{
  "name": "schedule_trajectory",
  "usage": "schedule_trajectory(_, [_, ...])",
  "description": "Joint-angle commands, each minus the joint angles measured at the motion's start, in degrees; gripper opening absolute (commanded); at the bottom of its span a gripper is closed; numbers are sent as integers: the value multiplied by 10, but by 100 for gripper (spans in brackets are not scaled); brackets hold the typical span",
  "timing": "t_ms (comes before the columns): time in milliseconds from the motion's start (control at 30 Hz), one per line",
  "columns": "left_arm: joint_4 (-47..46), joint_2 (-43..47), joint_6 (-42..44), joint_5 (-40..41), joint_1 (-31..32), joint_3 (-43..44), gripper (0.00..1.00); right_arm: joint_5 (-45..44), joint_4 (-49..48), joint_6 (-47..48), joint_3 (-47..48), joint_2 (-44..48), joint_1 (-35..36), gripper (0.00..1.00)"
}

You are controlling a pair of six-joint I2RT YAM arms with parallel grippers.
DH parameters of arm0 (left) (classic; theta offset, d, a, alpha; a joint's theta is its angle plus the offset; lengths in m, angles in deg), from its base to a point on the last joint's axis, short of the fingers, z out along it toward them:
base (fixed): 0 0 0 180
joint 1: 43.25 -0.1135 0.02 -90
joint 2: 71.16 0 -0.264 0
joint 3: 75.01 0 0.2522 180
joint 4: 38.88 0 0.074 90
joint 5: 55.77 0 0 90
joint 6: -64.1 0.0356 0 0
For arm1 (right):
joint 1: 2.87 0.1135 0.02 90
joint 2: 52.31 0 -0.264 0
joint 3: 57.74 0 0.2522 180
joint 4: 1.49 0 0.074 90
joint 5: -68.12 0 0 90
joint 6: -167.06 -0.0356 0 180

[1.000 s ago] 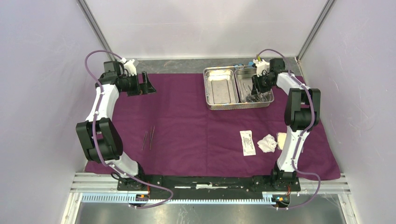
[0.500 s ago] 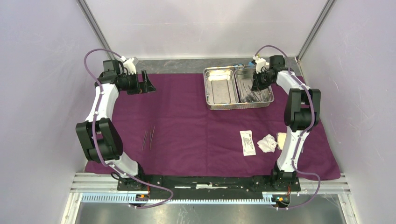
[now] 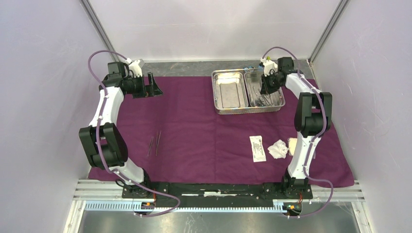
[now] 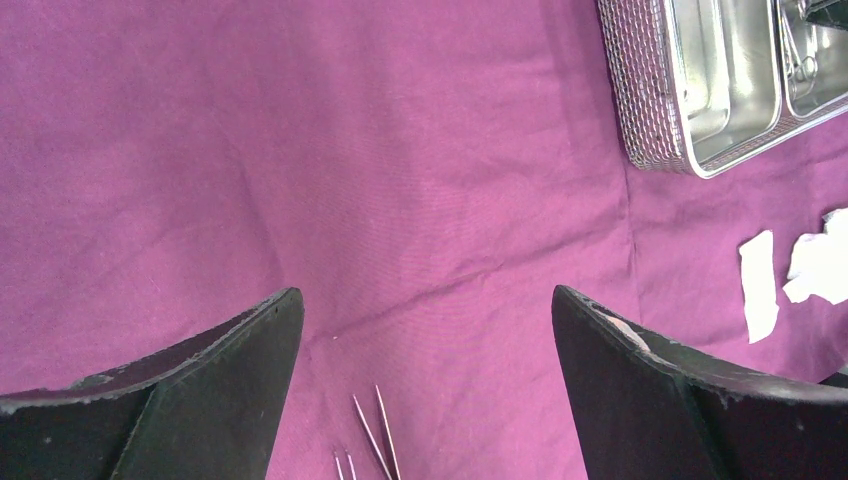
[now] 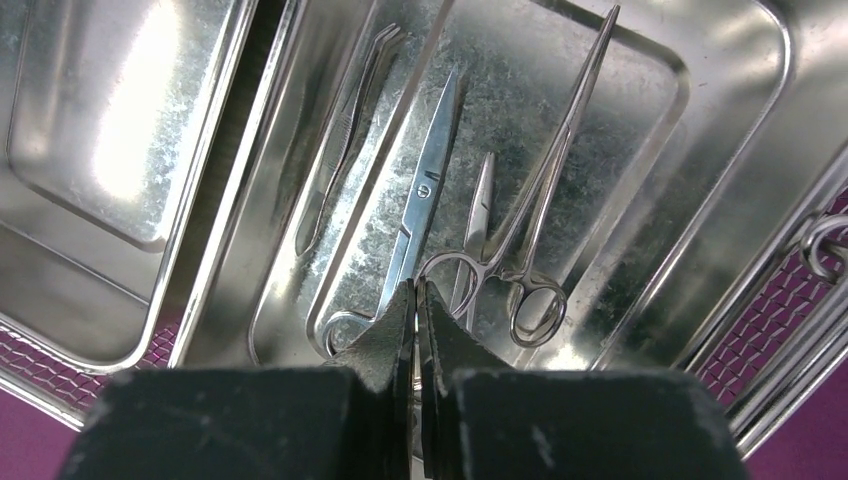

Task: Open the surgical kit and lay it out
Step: Pick up the medical item from the container.

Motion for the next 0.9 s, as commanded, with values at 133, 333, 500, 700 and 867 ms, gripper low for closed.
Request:
schedule_trajectory(133, [2, -8, -10, -6, 15, 31, 100, 16, -12, -2, 12, 65, 1, 0])
schedule_trajectory(333, [2, -20, 4, 8, 56, 56, 100, 28, -23, -12, -5, 101, 2, 0])
schedule_trajectory(500, [2, -39, -7, -5, 80, 84, 100, 42, -21, -15, -7, 114, 2, 0])
schedule_trajectory(700, [-77, -58, -90, -63, 123, 88, 100, 97, -30, -17, -32, 143, 18, 0])
schedule_trajectory(867, [-140, -101, -183, -93, 181, 117, 100, 127, -83, -18, -105, 201, 41, 0])
